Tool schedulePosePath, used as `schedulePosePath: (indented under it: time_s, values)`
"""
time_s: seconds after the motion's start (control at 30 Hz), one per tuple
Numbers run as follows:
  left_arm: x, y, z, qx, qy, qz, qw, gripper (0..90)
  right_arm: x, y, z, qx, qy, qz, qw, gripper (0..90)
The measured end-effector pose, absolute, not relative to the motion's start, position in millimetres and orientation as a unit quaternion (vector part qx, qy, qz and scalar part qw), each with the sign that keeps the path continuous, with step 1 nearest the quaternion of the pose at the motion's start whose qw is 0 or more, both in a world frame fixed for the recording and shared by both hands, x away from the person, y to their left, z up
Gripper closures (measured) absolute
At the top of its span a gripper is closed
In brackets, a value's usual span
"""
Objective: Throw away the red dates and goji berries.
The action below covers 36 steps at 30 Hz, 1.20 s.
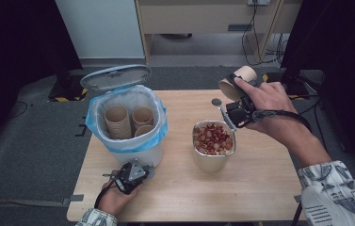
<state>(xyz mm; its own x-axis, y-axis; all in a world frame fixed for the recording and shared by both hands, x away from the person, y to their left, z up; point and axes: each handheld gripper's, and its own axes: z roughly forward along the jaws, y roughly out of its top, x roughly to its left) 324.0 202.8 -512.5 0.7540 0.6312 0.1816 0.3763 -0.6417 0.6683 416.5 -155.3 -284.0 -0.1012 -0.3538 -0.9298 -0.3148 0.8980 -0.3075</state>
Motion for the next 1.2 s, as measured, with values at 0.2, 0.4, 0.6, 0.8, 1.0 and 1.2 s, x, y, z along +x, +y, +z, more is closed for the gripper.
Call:
schedulePosePath:
  time_s: [0.2,0.4,0.6,0.8,1.0,1.2]
  values:
    - [324,203,-512,0.883,0.286,0.204,0.313,89.7,417,-153,-281,-0.225,0.74,-0.013,0.634,31.8]
    - [324,203,-513,0.883,0.285,0.204,0.313,89.7,417,-151,-300,-0.253,0.748,-0.038,0.612,32.0]
    - [324,203,-512,0.883,0.286,0.203,0.312,89.7,414,-152,-289,-0.245,0.736,-0.03,0.631,32.0]
    - [324,203,-513,0.883,0.286,0.203,0.313,89.7,418,-150,-299,-0.248,0.744,-0.032,0.619,32.0]
    - [324,203,-512,0.883,0.285,0.203,0.313,89.7,417,-148,-298,-0.246,0.741,-0.021,0.625,32.0]
    - [324,203,-512,0.883,0.286,0.203,0.313,89.8,415,-148,-299,-0.25,0.736,-0.023,0.628,32.0]
